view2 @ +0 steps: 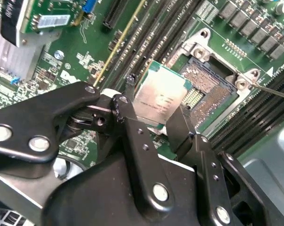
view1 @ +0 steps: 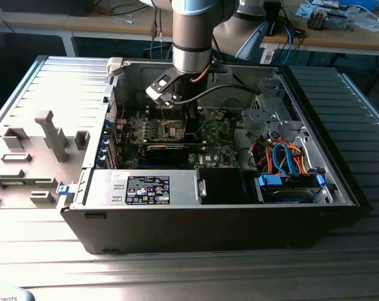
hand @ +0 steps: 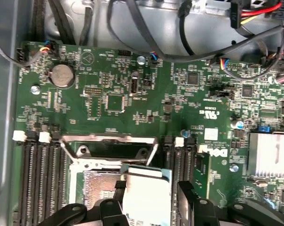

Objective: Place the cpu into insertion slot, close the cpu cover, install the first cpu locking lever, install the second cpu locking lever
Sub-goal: 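Place the cpu into insertion slot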

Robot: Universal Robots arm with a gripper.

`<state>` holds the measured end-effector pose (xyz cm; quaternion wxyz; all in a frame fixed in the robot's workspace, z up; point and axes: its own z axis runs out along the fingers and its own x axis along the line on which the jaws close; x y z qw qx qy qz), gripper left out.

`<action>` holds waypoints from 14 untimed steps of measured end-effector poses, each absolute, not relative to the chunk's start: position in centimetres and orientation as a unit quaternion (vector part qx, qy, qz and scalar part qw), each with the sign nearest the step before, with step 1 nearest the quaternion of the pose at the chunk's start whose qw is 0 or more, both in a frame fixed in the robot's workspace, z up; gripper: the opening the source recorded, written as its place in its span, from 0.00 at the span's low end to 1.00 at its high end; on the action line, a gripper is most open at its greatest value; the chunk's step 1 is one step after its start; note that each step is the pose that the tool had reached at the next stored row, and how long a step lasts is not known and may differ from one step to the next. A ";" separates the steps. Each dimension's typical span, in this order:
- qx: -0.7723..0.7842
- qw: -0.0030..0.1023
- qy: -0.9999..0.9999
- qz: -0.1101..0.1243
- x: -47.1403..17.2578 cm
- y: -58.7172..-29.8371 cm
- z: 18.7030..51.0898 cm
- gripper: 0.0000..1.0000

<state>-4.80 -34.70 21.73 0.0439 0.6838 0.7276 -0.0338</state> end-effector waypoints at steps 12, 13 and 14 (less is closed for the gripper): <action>0.679 0.046 0.732 -0.036 -4.8 -33.5 21.2 0.54; 0.679 0.046 0.732 -0.036 -4.8 -33.5 21.2 0.54; 0.679 0.046 0.732 -0.036 -4.8 -33.5 21.2 0.54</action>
